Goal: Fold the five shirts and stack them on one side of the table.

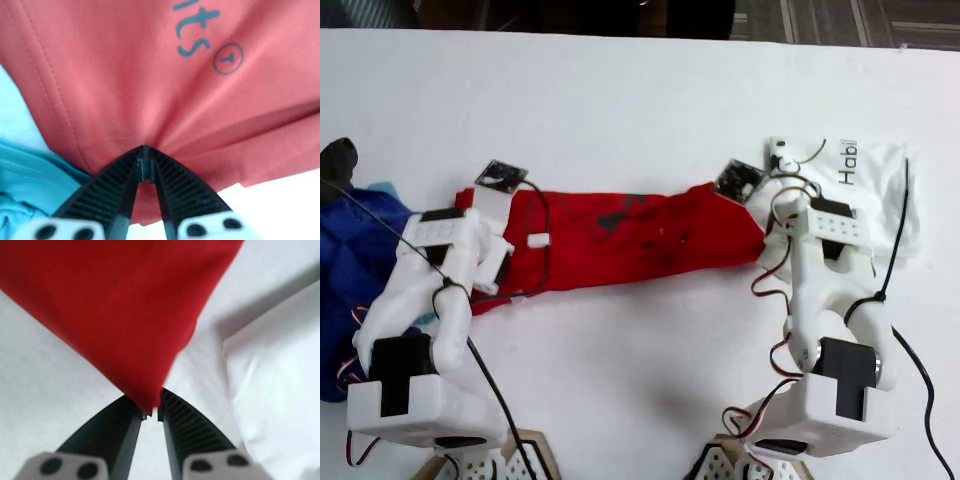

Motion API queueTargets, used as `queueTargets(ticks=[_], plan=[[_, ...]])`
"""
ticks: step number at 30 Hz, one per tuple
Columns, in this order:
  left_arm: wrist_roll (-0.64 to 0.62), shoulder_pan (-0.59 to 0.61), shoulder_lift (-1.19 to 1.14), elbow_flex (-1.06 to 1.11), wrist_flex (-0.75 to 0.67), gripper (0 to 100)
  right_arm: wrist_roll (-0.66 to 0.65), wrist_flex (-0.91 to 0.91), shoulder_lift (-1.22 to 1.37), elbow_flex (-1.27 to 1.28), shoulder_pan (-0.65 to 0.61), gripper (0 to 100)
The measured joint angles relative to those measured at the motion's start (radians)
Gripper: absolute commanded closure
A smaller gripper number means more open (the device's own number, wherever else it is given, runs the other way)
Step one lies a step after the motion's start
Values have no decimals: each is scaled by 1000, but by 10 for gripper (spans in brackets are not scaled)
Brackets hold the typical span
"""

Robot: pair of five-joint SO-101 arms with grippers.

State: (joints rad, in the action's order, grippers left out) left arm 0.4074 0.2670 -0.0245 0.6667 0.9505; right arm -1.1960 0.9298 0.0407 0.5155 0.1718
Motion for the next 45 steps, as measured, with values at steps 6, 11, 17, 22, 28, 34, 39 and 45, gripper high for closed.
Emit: queueTargets(ticks=[6,11,17,22,28,34,39,45], plan=[[0,0,0,0,-2,973,-5,9,0,5,9,841],[0,0,0,0,-3,973,55,25,0,-12,15,882],[0,0,0,0,-3,973,445,29,-72,-152,5,969],[0,0,0,0,-3,973,681,37,-91,-181,-149,978],[0,0,0,0,-3,973,707,37,-91,-114,-322,978],[0,0,0,0,-3,973,707,-8,-91,44,-325,978],[0,0,0,0,-3,973,707,-152,-94,209,-325,978],[0,0,0,0,-3,973,664,-184,-153,258,-325,978]])
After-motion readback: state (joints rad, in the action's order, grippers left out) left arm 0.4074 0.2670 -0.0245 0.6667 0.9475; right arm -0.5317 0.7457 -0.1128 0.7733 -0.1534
